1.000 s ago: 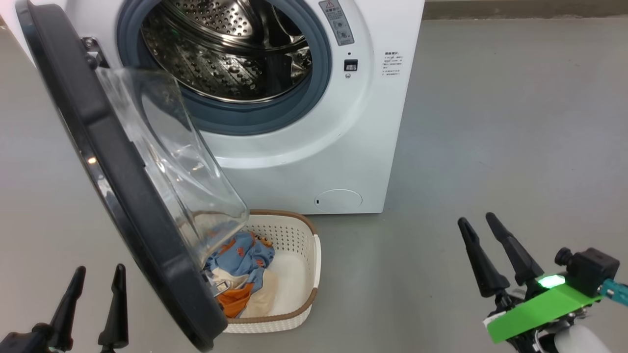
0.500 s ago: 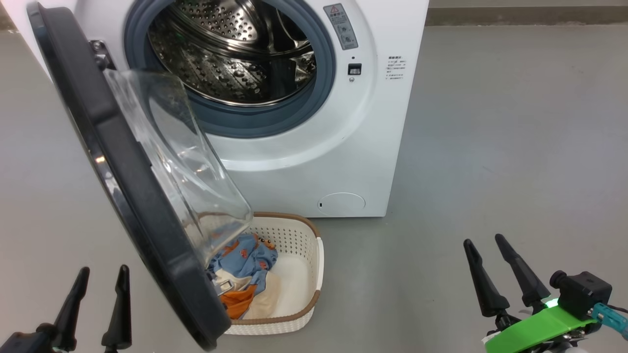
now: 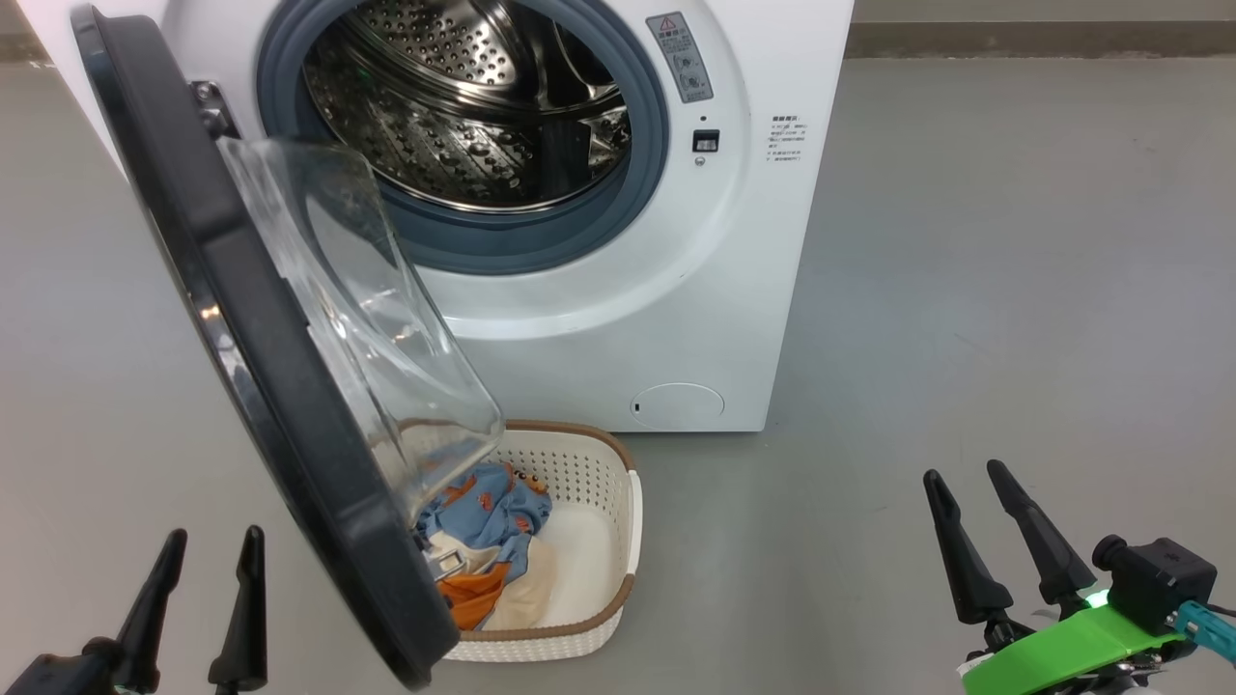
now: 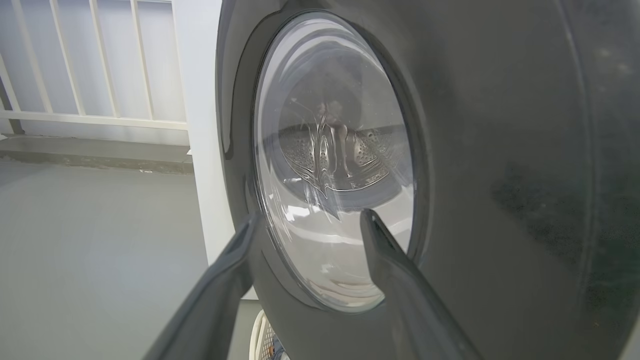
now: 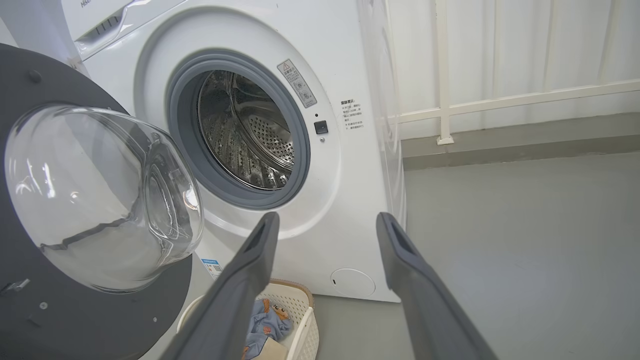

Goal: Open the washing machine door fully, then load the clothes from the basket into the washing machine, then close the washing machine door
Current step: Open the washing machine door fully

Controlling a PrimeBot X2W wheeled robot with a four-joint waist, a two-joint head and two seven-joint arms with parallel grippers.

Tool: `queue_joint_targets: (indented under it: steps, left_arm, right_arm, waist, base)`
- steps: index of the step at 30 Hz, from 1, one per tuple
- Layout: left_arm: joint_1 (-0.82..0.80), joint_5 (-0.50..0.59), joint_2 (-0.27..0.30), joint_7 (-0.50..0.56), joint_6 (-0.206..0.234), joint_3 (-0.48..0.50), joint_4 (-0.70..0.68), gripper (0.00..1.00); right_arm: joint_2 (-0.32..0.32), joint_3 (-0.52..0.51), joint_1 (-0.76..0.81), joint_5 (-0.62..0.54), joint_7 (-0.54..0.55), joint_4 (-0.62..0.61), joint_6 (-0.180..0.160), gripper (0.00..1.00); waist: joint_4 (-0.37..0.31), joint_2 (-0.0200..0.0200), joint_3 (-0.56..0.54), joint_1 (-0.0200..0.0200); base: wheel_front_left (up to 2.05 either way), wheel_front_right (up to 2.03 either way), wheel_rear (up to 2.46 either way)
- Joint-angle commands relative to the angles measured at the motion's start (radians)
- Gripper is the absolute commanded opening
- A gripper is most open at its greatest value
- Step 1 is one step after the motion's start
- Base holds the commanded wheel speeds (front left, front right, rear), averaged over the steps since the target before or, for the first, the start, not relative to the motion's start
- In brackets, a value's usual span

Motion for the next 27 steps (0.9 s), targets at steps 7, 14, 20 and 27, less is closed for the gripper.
queue_joint_targets:
  steps: [7,14,20,27]
  left_arm:
    - [-0.022,0.005,0.023,-0.009,-0.003,0.042,-0.021,1.00]
    - [-0.023,0.004,0.024,-0.009,-0.003,0.043,-0.022,1.00]
    - [-0.023,0.004,0.024,-0.009,-0.003,0.043,-0.022,1.00]
    - [-0.027,0.002,0.022,-0.009,-0.003,0.046,-0.024,0.92]
  right_arm:
    - [0.005,0.008,0.009,-0.008,-0.012,-0.034,0.003,1.00]
    - [0.009,0.002,0.012,-0.022,-0.012,-0.036,0.003,1.00]
    - [0.008,0.001,0.012,-0.028,-0.012,-0.033,0.003,1.00]
    - [0.010,0.000,0.009,-0.032,-0.012,-0.030,0.003,1.00]
  waist:
    - [0.001,0.0000,0.002,0.0000]
    - [0.002,0.0000,0.006,0.0000]
    - [0.001,0.0000,0.007,0.0000]
    - [0.002,0.0000,0.011,0.0000]
  base:
    - [0.00,0.00,0.00]
    - [0.00,0.00,0.00]
    - [0.00,0.00,0.00]
    - [0.00,0.00,0.00]
